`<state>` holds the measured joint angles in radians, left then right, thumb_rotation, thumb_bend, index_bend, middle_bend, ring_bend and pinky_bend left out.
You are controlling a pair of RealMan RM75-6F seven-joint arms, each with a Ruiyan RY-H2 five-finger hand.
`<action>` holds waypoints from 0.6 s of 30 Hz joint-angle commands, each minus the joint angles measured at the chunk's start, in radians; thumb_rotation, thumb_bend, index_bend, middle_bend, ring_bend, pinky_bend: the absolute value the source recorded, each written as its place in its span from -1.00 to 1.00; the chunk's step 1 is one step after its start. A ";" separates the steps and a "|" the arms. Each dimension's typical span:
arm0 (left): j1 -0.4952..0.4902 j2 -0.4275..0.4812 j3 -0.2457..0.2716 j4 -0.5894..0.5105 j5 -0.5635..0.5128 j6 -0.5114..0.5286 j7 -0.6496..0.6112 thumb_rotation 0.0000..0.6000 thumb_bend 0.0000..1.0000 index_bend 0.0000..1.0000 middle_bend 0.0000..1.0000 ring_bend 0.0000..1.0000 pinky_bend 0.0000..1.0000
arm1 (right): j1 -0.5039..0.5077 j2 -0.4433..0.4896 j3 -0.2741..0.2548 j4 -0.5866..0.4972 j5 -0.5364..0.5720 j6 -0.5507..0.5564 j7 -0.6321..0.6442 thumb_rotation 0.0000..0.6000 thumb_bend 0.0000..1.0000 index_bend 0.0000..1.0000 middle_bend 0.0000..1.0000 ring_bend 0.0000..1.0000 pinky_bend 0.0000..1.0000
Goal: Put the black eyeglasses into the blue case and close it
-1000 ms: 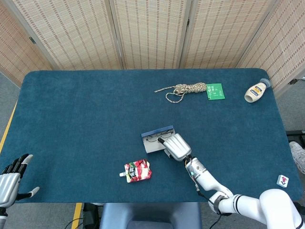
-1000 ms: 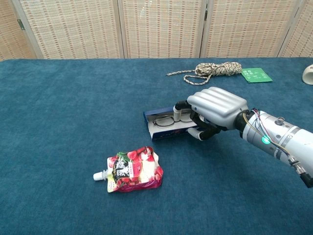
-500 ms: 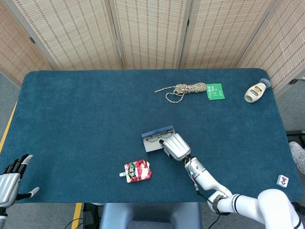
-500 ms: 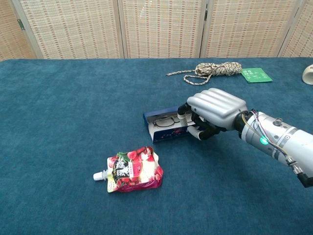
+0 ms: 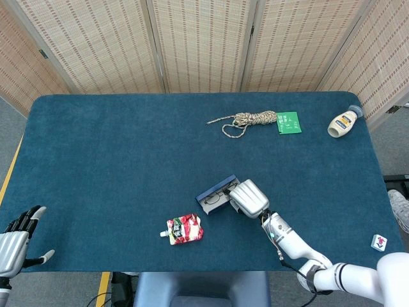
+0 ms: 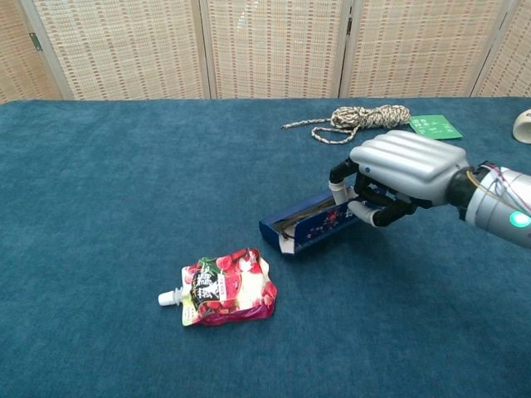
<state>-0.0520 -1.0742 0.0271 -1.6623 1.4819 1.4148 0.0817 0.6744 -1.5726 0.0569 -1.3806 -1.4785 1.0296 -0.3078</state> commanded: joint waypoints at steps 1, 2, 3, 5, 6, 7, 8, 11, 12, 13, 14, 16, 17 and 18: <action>-0.002 -0.002 0.000 0.001 -0.001 -0.003 -0.001 1.00 -0.61 -0.85 -0.80 -0.76 -0.53 | -0.008 0.046 -0.005 -0.053 0.017 -0.014 -0.048 1.00 0.09 0.31 0.77 1.00 0.84; -0.002 -0.002 0.000 0.001 0.000 -0.004 -0.002 1.00 -0.61 -0.84 -0.80 -0.76 -0.53 | -0.006 0.042 -0.002 -0.050 0.019 -0.015 -0.055 1.00 0.09 0.31 0.77 1.00 0.84; -0.002 -0.003 0.001 0.001 0.001 -0.005 -0.003 1.00 -0.61 -0.84 -0.80 -0.76 -0.53 | -0.003 0.036 0.002 -0.044 0.019 -0.015 -0.059 1.00 0.09 0.31 0.77 1.00 0.84; -0.002 -0.003 0.002 0.002 0.003 -0.004 -0.005 1.00 -0.61 -0.85 -0.80 -0.76 -0.53 | 0.006 0.015 0.009 -0.023 0.020 -0.022 -0.057 1.00 0.09 0.31 0.77 1.00 0.84; -0.002 -0.002 0.002 0.002 0.003 -0.003 -0.005 1.00 -0.61 -0.84 -0.80 -0.76 -0.53 | 0.010 0.005 0.011 -0.013 0.022 -0.028 -0.054 1.00 0.09 0.31 0.77 1.00 0.84; -0.001 -0.002 0.002 0.003 0.002 -0.003 -0.006 1.00 -0.61 -0.84 -0.80 -0.76 -0.53 | 0.015 -0.004 0.014 -0.003 0.024 -0.034 -0.052 1.00 0.09 0.31 0.77 1.00 0.84; -0.001 -0.001 0.002 0.003 0.001 -0.002 -0.006 1.00 -0.61 -0.84 -0.80 -0.76 -0.53 | 0.023 -0.017 0.018 0.012 0.023 -0.041 -0.050 1.00 0.09 0.31 0.77 1.00 0.84; 0.002 0.002 0.003 0.003 0.001 0.001 -0.009 1.00 -0.61 -0.84 -0.80 -0.76 -0.54 | 0.039 -0.050 0.027 0.053 0.020 -0.048 -0.051 1.00 0.09 0.31 0.77 1.00 0.84; 0.003 0.003 0.004 0.003 0.001 0.002 -0.010 1.00 -0.61 -0.84 -0.80 -0.76 -0.54 | 0.043 -0.059 0.029 0.064 0.019 -0.050 -0.051 1.00 0.09 0.31 0.77 1.00 0.84; 0.004 0.003 0.005 0.003 0.001 0.002 -0.011 1.00 -0.61 -0.84 -0.80 -0.76 -0.54 | 0.047 -0.068 0.030 0.074 0.017 -0.052 -0.051 1.00 0.09 0.31 0.77 1.00 0.84; 0.005 0.004 0.005 0.003 0.000 0.002 -0.013 1.00 -0.61 -0.84 -0.80 -0.76 -0.53 | 0.052 -0.078 0.031 0.086 0.015 -0.055 -0.050 1.00 0.09 0.31 0.77 1.00 0.84; 0.006 0.004 0.006 0.003 -0.001 0.002 -0.014 1.00 -0.61 -0.84 -0.80 -0.76 -0.53 | 0.059 -0.091 0.032 0.104 0.014 -0.060 -0.050 1.00 0.09 0.31 0.76 1.00 0.84; 0.007 0.004 0.007 0.003 -0.002 0.002 -0.014 1.00 -0.61 -0.84 -0.80 -0.76 -0.53 | 0.062 -0.099 0.032 0.115 0.014 -0.063 -0.050 1.00 0.09 0.31 0.76 1.00 0.84; 0.007 0.004 0.007 0.003 -0.002 0.001 -0.014 1.00 -0.61 -0.84 -0.80 -0.76 -0.53 | 0.064 -0.105 0.032 0.123 0.015 -0.066 -0.051 1.00 0.09 0.31 0.76 1.00 0.84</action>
<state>-0.0448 -1.0706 0.0344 -1.6595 1.4801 1.4159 0.0675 0.7331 -1.6682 0.0876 -1.2681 -1.4636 0.9690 -0.3581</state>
